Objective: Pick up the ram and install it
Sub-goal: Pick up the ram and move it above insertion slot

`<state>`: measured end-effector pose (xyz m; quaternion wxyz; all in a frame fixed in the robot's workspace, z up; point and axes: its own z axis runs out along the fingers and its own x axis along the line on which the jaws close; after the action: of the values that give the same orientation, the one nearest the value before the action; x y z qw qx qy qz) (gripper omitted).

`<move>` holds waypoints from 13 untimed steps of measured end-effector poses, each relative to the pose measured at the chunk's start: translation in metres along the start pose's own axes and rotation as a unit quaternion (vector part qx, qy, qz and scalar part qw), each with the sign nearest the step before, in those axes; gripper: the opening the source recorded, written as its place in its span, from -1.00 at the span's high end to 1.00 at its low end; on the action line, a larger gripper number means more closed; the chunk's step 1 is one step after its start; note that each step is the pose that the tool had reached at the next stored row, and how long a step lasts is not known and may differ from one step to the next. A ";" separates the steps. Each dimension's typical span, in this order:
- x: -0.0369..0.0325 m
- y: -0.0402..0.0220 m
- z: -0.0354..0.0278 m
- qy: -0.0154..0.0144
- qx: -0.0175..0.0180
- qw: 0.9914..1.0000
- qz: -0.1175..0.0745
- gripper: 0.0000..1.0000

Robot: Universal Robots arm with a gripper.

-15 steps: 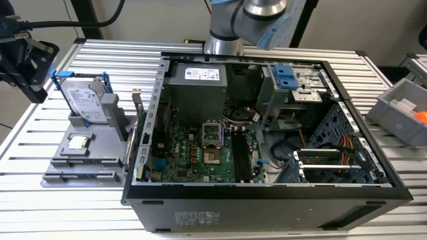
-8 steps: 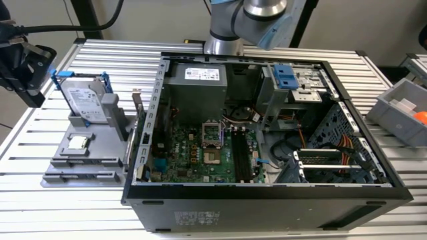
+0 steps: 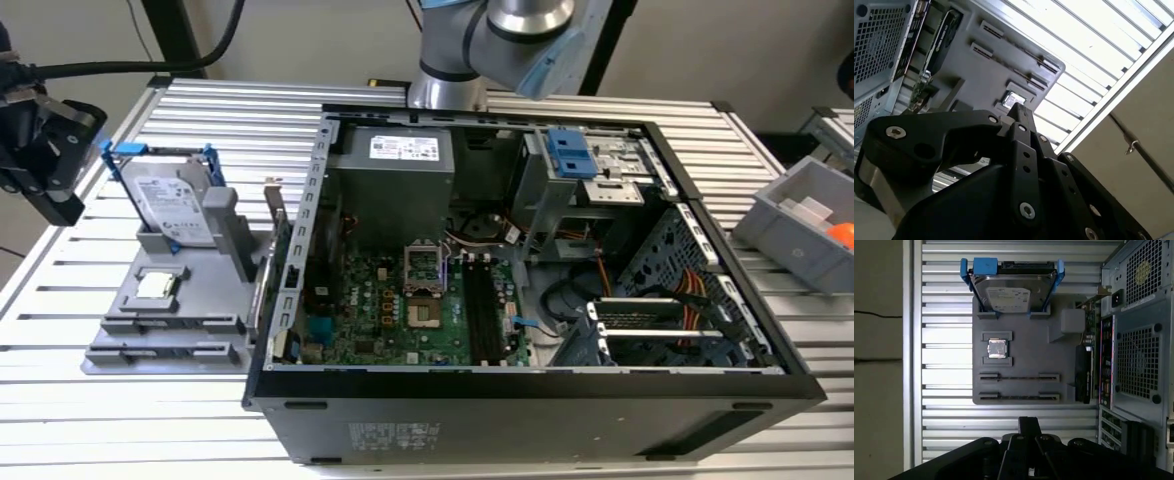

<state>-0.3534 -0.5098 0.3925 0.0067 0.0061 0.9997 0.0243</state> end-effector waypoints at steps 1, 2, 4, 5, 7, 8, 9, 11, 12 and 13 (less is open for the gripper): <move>0.0000 -0.0008 0.0001 0.000 0.000 1.000 0.000 1.00; 0.0000 -0.0014 0.0001 0.000 0.000 1.000 0.000 1.00; 0.0001 -0.0015 0.0000 0.000 0.000 1.000 0.000 1.00; 0.0001 -0.0016 0.0002 0.000 0.000 1.000 0.000 1.00; 0.0002 -0.0016 -0.0001 0.000 0.000 1.000 0.000 1.00; 0.0003 -0.0017 0.0000 0.000 0.000 1.000 0.000 1.00; 0.0003 -0.0017 0.0001 0.000 0.000 1.000 0.000 1.00; 0.0004 -0.0017 0.0001 0.000 0.000 1.000 0.000 1.00; 0.0004 -0.0017 0.0000 0.000 0.000 1.000 0.000 1.00; 0.0004 -0.0017 0.0001 0.000 0.000 1.000 0.000 1.00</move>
<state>-0.3538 -0.5114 0.3924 0.0068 0.0061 0.9997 0.0243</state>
